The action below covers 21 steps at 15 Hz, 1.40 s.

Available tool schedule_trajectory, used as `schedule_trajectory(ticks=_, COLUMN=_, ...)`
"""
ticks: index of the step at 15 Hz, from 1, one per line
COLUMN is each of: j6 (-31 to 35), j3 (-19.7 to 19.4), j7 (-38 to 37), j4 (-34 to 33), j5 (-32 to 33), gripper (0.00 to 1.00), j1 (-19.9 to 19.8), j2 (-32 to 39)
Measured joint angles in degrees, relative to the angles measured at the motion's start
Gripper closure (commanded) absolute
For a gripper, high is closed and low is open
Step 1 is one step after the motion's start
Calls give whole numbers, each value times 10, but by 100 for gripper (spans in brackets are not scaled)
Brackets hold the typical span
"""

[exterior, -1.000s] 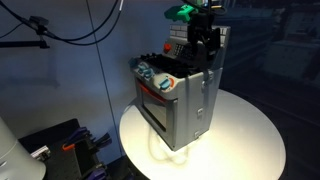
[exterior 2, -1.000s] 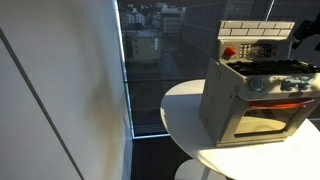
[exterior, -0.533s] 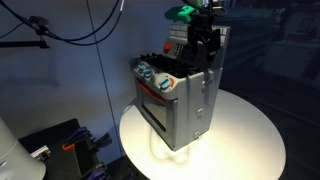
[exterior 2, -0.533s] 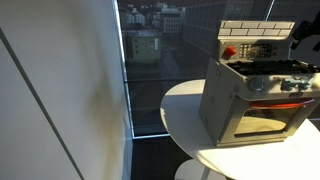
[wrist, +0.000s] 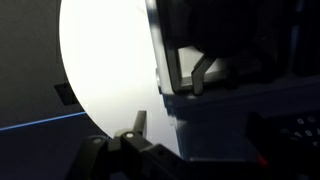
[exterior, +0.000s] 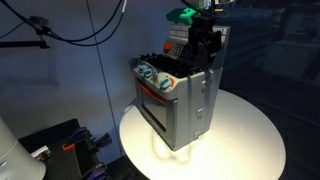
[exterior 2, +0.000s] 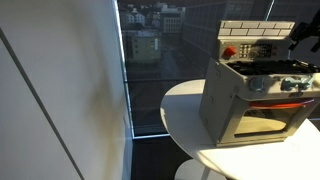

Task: Push the top orange button on the right side of the stove

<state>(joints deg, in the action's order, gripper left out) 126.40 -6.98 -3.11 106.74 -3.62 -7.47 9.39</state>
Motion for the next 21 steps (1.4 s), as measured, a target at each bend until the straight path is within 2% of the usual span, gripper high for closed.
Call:
schedule_trajectory(ticks=12, j6=6, j3=2, j7=17, j4=-10, j5=-17, gripper=0, j1=0, j2=11)
schedule_trajectory(ticks=21, j6=42, j3=5, j7=26, j4=-10, j5=-19, gripper=0, j1=0, j2=23)
